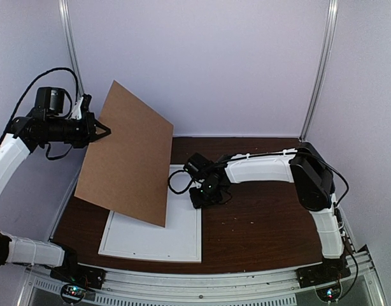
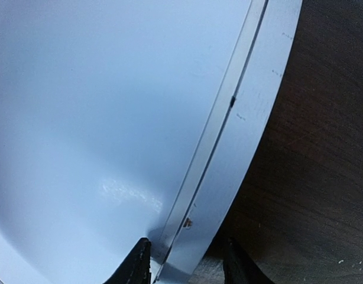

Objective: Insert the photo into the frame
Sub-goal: Move the frame body to the center of the board.

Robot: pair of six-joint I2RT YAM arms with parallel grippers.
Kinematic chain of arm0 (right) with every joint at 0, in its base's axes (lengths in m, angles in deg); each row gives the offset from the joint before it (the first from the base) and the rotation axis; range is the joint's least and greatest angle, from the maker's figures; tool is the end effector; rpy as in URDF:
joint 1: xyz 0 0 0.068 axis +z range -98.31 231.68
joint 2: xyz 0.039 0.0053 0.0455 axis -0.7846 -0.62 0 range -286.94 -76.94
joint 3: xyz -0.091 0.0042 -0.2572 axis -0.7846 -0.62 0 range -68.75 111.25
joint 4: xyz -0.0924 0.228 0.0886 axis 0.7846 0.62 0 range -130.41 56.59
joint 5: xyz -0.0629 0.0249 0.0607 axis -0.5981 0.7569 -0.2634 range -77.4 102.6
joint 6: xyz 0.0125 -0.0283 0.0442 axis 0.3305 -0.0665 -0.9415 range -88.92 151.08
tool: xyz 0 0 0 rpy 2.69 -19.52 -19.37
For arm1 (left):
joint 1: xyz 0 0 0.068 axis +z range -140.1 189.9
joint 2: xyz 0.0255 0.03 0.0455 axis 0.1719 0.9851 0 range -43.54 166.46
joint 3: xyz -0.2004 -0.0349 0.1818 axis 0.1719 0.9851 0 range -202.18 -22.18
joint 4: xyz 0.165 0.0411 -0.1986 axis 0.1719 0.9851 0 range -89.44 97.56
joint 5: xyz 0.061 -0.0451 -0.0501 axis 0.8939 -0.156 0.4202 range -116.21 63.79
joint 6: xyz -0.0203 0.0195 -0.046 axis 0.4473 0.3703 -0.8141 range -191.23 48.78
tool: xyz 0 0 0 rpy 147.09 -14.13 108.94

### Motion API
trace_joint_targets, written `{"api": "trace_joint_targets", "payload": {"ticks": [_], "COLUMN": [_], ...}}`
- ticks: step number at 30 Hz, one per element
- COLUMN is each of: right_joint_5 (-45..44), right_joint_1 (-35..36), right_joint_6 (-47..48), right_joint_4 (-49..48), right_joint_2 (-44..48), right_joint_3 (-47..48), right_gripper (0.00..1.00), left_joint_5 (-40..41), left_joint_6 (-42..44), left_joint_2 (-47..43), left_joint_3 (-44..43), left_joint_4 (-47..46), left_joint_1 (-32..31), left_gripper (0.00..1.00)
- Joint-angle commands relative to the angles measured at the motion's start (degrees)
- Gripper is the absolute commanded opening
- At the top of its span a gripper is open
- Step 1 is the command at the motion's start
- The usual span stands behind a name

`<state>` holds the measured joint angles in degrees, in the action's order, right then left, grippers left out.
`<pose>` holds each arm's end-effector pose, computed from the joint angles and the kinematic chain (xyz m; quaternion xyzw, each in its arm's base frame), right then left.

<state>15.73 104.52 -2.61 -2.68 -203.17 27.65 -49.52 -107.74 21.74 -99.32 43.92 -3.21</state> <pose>0.2764 0.3680 0.1553 -0.1683 0.9660 0.1528 0.1232 0.2187 -0.0654 0.4067 -0.0767 0.8567 -0.3608 0.3605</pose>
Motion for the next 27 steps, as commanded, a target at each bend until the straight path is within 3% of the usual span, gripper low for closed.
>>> {"api": "trace_joint_targets", "payload": {"ticks": [1, 18, 27], "right_joint_5": [-2.2, -2.8, -4.0], "right_joint_1": [-0.7, -2.5, -4.8], "right_joint_6": [-0.6, -1.1, -1.2], "right_joint_4": [0.0, -0.9, -1.1], "right_joint_2": [1.0, 4.9, 11.2], "right_joint_3": [-1.1, -7.8, -15.0], "right_gripper": [0.39, 0.27, 0.25], "left_joint_5": [-2.1, -3.5, -8.8], "left_joint_6": [0.0, -1.8, -12.4], "left_joint_2": [-0.1, 0.3, -0.9], "left_joint_3": [0.4, 3.0, 10.5], "left_joint_4": [-6.8, -9.5, -20.7], "left_joint_1": [0.4, 0.4, 0.3], "left_gripper": [0.0, 0.0, 0.0]}}
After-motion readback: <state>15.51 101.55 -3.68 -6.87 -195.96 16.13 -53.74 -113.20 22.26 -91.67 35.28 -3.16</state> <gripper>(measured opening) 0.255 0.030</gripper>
